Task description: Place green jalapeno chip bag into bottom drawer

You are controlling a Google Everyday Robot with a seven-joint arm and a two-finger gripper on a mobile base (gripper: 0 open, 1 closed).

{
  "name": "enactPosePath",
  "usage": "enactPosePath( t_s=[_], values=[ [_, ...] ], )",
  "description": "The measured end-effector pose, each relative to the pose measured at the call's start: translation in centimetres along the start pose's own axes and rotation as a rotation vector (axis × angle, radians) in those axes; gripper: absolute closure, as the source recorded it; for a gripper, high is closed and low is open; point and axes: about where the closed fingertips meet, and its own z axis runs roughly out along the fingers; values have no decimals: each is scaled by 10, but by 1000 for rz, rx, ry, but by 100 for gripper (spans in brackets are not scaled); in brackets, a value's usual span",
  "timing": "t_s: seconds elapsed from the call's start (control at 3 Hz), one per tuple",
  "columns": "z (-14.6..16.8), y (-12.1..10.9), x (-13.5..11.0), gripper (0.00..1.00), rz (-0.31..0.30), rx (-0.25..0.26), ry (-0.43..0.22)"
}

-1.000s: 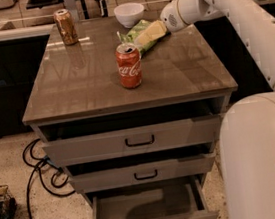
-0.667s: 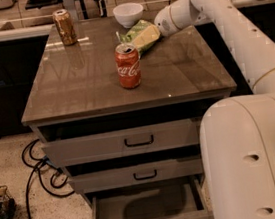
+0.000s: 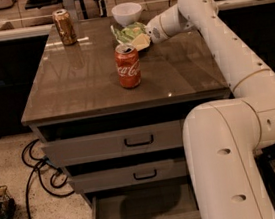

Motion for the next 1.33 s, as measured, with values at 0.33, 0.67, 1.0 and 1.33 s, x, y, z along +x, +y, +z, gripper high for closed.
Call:
enactPosePath(
  t_s=[0.33, 0.67, 1.0, 1.33],
  values=[
    [3, 1, 0, 49, 0, -6, 3],
    [0, 2, -4, 80, 0, -6, 3],
    [0, 2, -5, 100, 0, -6, 3],
    [0, 2, -5, 100, 0, -6, 3]
  ],
)
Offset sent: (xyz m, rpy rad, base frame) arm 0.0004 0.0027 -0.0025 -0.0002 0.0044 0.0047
